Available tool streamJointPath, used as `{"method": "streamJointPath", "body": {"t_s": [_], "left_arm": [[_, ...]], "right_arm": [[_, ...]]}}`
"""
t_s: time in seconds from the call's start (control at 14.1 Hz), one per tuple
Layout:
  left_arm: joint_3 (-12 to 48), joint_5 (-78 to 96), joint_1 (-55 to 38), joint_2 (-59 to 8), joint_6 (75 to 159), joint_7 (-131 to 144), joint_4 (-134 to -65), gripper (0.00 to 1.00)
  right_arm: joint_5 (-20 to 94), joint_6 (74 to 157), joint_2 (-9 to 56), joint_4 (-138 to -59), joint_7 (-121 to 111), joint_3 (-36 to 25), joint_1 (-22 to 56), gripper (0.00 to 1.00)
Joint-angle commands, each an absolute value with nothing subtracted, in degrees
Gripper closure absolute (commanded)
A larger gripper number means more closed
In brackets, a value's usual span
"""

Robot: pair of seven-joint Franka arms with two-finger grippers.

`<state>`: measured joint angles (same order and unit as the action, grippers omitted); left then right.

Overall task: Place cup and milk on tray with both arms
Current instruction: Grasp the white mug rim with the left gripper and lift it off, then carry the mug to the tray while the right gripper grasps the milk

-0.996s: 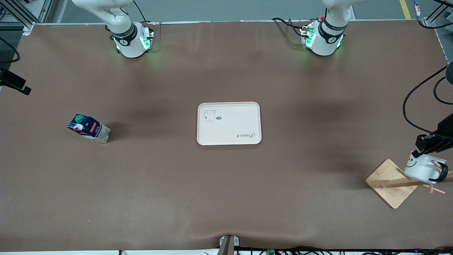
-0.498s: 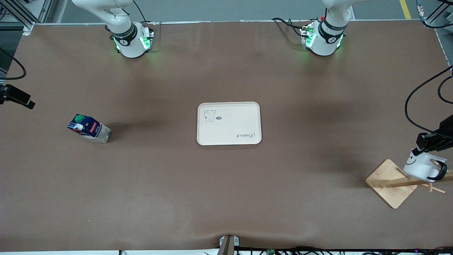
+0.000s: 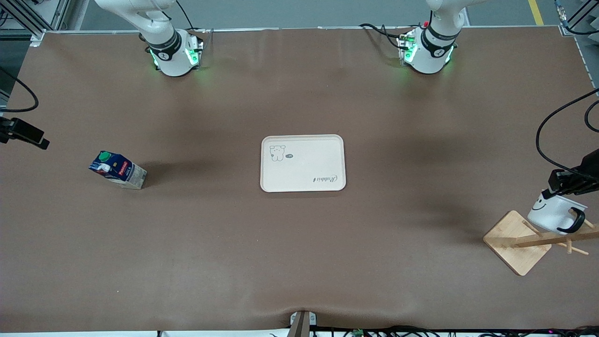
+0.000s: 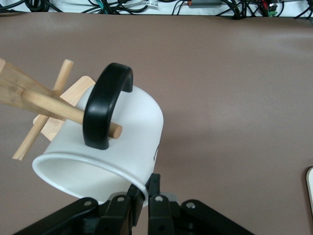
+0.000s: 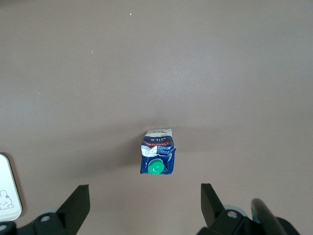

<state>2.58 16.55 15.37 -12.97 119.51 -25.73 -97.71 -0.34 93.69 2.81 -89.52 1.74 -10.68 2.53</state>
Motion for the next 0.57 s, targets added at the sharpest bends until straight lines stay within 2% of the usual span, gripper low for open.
{"method": "streamJointPath", "body": {"t_s": [0.0, 0.21, 0.5], "left_arm": [[2.46, 15.12, 13.72, -13.18, 116.64, -24.27, -95.63, 1.0], [2.81, 13.01, 12.22, -13.01, 112.34, -20.67, -93.17, 1.0], [4.13, 12.66, 11.6, -12.83, 109.6, -16.53, -91.93, 1.0]], "right_arm": [[-0.09, 92.73, 3.34, -88.59, 2.11, -10.46, 2.2, 0.0], [-0.17, 91.94, 7.19, -89.12, 2.11, -10.46, 2.72, 0.0], [0.35, 93.33, 8.52, -89.21, 1.5, -10.46, 0.28, 0.0]]}}
